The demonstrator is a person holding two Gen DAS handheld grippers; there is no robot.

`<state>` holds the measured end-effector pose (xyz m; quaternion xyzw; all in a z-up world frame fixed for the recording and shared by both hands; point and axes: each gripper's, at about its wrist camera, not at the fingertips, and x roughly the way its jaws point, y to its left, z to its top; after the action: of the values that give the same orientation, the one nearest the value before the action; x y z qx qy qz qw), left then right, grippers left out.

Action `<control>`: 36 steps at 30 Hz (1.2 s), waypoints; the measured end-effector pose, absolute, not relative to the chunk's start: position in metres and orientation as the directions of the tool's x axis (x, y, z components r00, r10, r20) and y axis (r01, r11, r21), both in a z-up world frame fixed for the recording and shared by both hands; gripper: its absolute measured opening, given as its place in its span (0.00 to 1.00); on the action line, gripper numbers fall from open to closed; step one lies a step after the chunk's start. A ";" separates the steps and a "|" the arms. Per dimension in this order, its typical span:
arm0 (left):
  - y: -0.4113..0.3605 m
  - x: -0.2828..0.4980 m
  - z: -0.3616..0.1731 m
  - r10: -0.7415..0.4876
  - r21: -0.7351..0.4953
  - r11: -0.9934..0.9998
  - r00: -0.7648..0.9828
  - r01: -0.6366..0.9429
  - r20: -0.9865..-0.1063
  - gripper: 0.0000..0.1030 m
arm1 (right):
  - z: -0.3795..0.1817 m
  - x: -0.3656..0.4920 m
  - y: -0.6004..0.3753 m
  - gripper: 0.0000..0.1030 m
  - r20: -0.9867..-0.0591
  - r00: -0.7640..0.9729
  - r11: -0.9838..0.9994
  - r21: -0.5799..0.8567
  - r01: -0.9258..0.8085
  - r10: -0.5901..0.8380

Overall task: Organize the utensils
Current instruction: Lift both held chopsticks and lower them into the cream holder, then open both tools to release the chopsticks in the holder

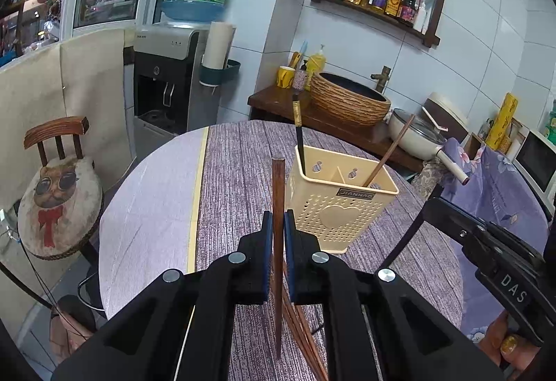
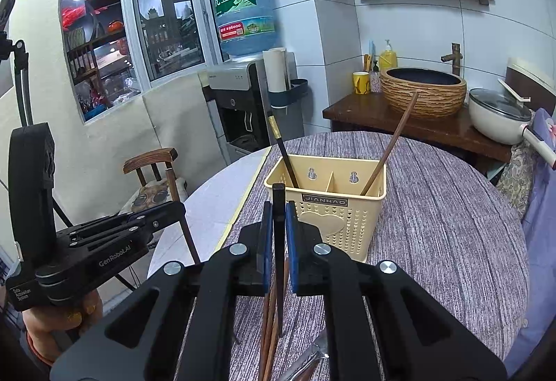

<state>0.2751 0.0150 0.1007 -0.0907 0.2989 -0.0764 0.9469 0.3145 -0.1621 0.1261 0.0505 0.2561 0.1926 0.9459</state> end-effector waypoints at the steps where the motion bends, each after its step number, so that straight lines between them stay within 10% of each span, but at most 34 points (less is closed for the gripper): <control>1: 0.015 0.274 0.103 -0.197 -0.214 0.973 0.813 0.091 -0.548 0.07 | 0.127 0.314 -0.162 0.08 -0.464 0.796 0.921 0.191 -0.340 0.390; 26: 0.000 0.322 0.255 -0.209 -0.254 0.959 0.922 0.128 -0.326 0.07 | 0.281 0.367 -0.193 0.08 -0.340 0.889 0.951 0.141 -0.275 0.307; 36: -0.027 0.370 0.195 -0.158 -0.219 0.973 0.903 0.074 -0.400 0.07 | 0.235 0.417 -0.202 0.08 -0.390 0.887 0.967 0.162 -0.196 0.245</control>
<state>0.3698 -0.0271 0.1951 -0.0997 0.2121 -0.0598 0.9703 0.4171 -0.2023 0.2347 0.0592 0.2082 0.1137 0.9696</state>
